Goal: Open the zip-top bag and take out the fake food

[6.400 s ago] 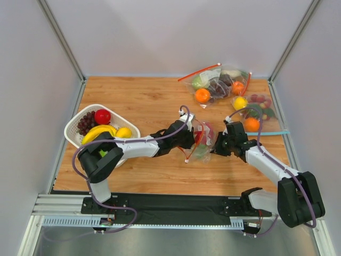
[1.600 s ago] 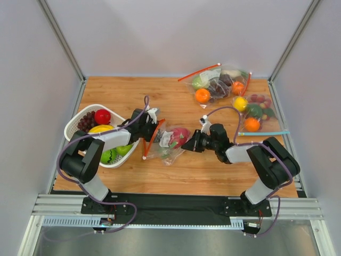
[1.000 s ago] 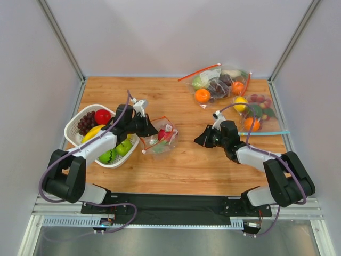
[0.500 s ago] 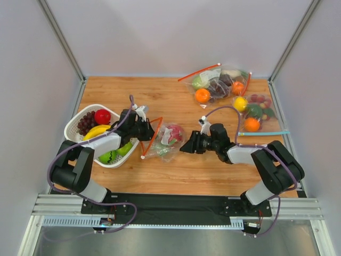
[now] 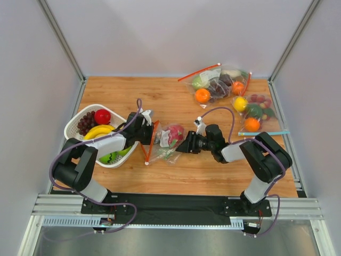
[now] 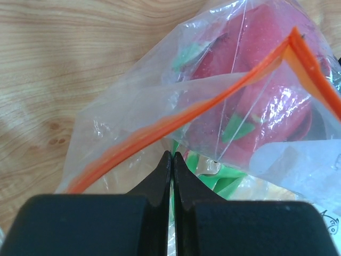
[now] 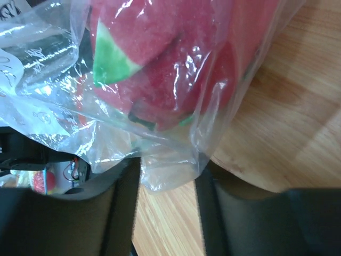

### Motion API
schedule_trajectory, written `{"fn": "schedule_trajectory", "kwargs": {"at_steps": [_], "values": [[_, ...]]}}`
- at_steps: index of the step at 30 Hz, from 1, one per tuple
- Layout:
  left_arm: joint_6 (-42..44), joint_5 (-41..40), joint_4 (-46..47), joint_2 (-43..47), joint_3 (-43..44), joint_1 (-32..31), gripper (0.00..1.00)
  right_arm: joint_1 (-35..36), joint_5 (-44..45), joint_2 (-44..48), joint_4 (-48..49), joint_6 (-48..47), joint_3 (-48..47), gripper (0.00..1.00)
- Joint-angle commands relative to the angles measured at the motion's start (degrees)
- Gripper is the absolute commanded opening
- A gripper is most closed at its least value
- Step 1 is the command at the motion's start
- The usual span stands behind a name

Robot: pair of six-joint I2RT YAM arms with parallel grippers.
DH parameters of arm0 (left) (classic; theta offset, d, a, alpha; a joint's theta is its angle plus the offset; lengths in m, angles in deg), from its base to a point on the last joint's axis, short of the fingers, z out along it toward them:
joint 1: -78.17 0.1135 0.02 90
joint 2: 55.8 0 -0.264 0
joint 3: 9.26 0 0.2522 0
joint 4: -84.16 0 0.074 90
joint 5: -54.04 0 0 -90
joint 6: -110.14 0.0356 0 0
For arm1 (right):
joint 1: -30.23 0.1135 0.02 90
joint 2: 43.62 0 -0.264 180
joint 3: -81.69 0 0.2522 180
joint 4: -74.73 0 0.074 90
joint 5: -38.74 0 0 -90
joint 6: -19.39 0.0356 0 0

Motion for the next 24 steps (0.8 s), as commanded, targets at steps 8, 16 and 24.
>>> {"fn": "schedule_trajectory", "kwargs": {"at_steps": [8, 16, 24], "values": [[1.3, 1.7, 1.5, 6.2, 0.4, -0.5, 0.45, 0.0, -0.8, -1.0, 9.8, 1.7, 0.1, 0.0], [4.0, -1.7, -0.6, 4.9, 4.8, -3.4, 0.48, 0.0, -1.3, -0.7, 9.5, 1.7, -0.2, 0.0], [7.9, -9.8, -4.8, 2.5, 6.8, -7.2, 0.43, 0.0, -1.6, -0.2, 9.4, 1.7, 0.1, 0.0]]}}
